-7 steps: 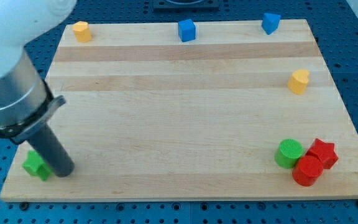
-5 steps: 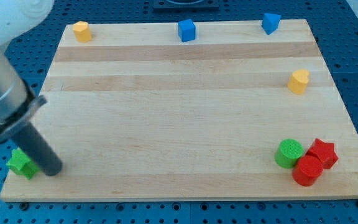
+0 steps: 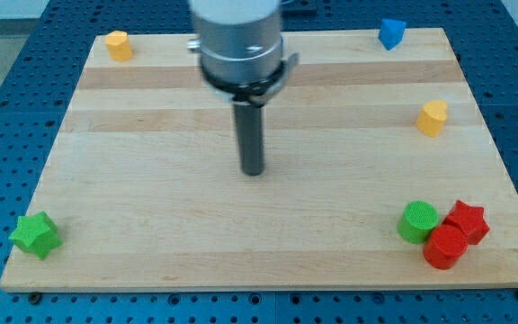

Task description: Push the green circle towards the center of the board

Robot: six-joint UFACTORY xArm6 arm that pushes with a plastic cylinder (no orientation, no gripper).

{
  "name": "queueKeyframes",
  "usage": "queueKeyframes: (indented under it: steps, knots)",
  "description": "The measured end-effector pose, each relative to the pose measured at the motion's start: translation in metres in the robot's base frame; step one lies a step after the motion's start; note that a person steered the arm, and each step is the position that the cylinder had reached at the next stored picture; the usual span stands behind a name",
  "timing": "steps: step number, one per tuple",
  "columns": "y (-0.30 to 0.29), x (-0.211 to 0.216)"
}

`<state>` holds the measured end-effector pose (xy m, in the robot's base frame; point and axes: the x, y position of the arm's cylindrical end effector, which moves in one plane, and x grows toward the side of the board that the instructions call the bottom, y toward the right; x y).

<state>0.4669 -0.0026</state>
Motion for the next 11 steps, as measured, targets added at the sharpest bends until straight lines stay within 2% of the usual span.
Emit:
queueKeyframes:
  steps: [3,6,7,8,10,11]
  knots:
    - [0.147,-0.011]
    - [0.199,0.000]
    - [0.199,0.022]
    - [0.199,0.026]
    - [0.278,0.034]
    - [0.259,0.085]
